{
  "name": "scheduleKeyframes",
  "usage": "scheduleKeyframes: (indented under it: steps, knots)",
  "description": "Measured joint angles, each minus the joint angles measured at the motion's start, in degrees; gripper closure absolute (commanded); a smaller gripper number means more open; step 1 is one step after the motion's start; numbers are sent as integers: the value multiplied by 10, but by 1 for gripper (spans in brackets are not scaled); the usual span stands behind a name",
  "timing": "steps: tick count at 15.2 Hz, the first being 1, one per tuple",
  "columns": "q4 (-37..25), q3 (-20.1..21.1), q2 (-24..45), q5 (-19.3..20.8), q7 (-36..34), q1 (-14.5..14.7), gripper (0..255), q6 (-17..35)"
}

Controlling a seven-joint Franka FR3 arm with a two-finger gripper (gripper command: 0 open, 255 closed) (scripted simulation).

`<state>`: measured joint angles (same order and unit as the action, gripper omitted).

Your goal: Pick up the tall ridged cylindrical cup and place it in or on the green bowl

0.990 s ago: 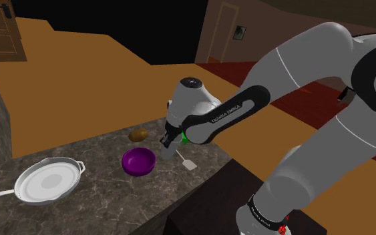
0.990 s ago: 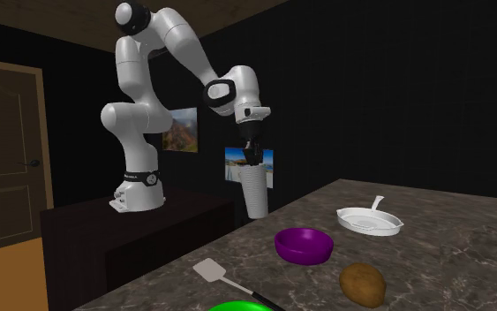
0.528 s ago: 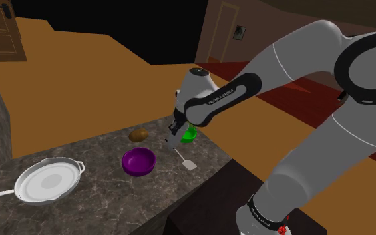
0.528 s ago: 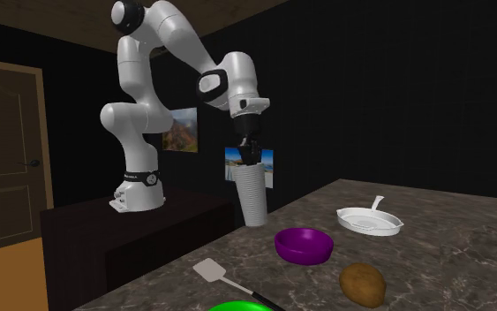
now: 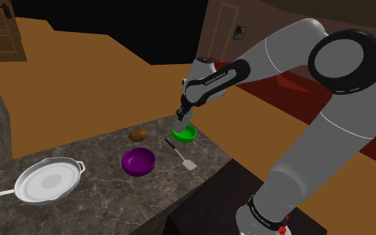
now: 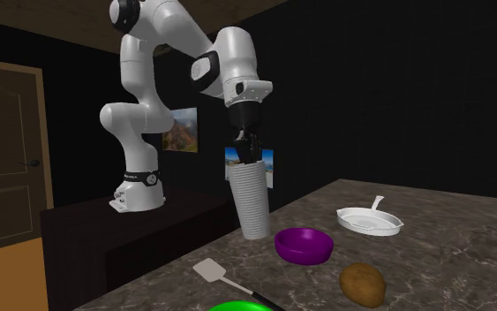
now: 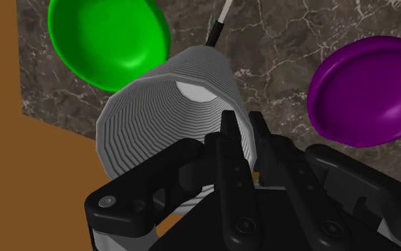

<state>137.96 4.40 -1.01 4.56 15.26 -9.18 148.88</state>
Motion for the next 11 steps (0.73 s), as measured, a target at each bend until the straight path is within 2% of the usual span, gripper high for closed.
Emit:
scheduleKeyframes:
  steps: [6, 11]
  knots:
    - [-86, -31, 52, -24, 84, -33, 255, -31]
    - [-199, -48, 124, -46, 149, -64, 255, -72]
